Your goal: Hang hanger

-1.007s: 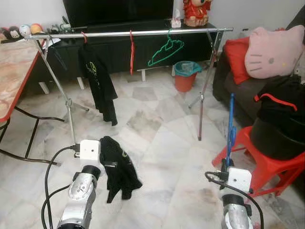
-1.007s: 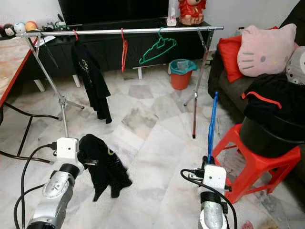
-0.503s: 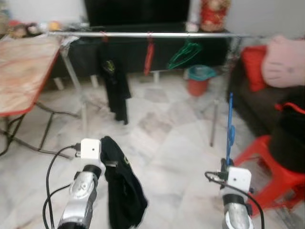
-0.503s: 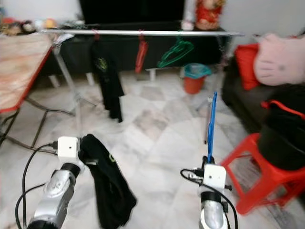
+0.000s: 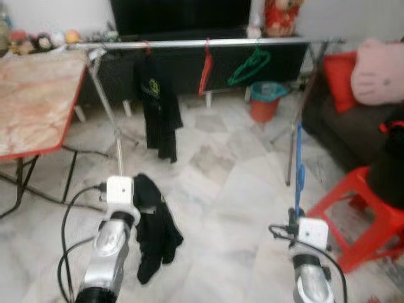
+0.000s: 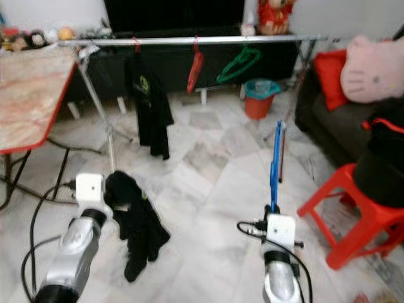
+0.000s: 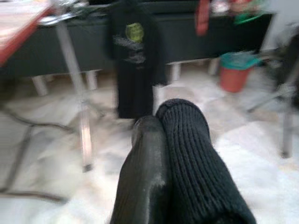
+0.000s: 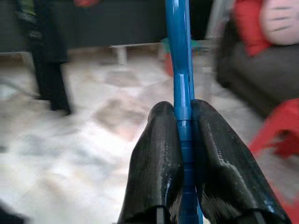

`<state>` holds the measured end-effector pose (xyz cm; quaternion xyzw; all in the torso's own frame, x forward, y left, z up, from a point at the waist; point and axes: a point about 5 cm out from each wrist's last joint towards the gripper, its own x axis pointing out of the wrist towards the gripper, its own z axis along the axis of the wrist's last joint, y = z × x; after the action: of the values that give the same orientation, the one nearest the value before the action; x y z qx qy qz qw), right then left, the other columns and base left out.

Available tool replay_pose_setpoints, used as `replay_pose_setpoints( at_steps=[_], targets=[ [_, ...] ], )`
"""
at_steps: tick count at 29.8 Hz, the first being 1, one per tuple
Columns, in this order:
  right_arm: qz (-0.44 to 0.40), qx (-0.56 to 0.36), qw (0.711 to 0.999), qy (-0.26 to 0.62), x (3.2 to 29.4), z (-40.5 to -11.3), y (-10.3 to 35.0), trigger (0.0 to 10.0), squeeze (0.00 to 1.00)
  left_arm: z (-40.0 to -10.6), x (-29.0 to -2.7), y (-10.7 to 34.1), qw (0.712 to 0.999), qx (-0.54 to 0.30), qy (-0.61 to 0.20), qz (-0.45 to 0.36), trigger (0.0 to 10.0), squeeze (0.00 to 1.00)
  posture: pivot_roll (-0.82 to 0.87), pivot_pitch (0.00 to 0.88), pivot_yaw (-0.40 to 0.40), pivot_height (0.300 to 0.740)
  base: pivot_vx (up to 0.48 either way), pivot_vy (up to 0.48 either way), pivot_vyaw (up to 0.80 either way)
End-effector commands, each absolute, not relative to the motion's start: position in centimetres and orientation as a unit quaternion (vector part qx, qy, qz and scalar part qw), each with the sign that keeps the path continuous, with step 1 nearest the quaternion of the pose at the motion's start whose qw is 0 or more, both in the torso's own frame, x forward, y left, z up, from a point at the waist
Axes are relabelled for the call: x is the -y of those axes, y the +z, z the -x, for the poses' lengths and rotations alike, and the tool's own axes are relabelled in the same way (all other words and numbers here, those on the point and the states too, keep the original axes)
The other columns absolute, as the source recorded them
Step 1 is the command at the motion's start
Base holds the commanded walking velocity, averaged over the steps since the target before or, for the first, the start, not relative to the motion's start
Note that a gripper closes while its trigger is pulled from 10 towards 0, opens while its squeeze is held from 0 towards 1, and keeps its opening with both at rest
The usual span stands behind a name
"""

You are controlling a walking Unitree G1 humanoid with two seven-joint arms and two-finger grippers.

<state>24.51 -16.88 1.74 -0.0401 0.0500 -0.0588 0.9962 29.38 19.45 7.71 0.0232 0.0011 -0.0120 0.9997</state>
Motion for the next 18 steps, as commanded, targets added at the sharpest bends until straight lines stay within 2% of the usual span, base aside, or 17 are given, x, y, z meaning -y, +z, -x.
replay_pose_setpoints(
  at_steps=[1, 18],
  targets=[
    [0.047, -0.06, 0.995, -0.063, 17.61, -24.86, 1.61, 10.0, 0.0, -29.99, -19.14, 8.61, 1.0, 0.015, -0.014, -0.018, 10.0, 0.0, 0.02, 0.0, 0.007, 0.74, 0.0, 0.386, 0.0],
    [0.04, -0.073, 0.994, -0.078, 17.73, -25.59, 1.19, 10.0, 0.0, -30.7, -19.35, 9.45, 1.0, 0.024, -0.007, -0.019, 10.0, 0.0, 0.04, 0.0, -0.007, 0.74, 0.0, 0.387, 0.0]
  ],
)
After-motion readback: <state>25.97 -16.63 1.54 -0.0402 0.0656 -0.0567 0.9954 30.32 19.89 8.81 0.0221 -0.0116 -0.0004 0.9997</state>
